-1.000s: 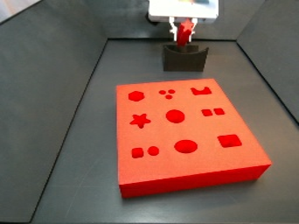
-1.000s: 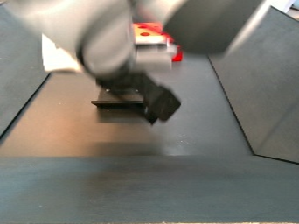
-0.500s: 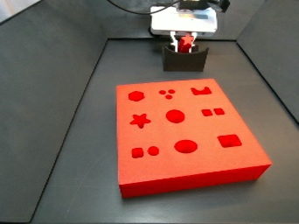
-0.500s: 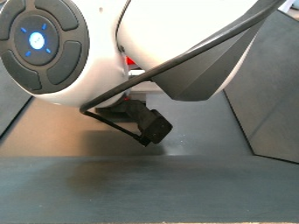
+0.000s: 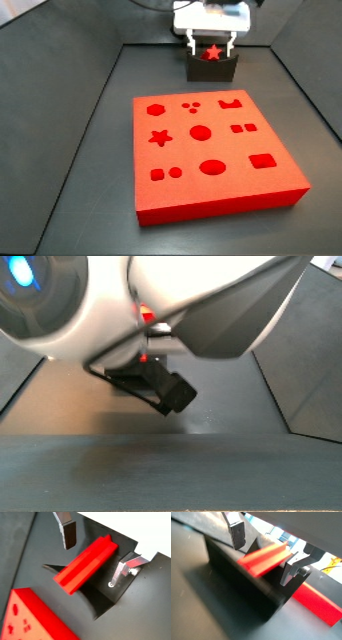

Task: Pick up the star object. Move up. Place the star object on the fixture. Regrasp the star object. Move to above the board. Insert the star object.
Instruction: Regrasp the star object.

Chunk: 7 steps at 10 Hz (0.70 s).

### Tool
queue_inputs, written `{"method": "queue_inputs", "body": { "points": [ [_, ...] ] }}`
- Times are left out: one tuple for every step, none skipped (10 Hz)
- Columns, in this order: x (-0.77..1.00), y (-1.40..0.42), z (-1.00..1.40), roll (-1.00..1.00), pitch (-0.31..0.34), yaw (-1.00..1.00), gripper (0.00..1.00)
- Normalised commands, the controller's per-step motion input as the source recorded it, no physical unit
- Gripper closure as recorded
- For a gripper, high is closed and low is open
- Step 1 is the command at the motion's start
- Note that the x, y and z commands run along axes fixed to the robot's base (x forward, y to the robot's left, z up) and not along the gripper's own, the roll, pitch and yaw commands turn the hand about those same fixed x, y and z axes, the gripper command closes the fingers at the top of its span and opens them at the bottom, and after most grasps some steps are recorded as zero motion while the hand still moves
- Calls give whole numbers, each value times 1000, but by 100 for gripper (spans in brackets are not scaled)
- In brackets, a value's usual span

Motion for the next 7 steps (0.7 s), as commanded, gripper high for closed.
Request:
{"method": "queue_inputs", "body": {
  "points": [
    [-24,4,1000,-7,56,0,0],
    [-33,4,1000,15,51,-10,0],
    [-39,3,850,26,50,-16,0],
    [-35,3,729,32,47,-19,0],
    [-32,6,482,40,47,-23,0],
    [-30,6,294,41,50,-23,0],
    [-92,-1000,933,1000,43,14,0]
  ]
}}
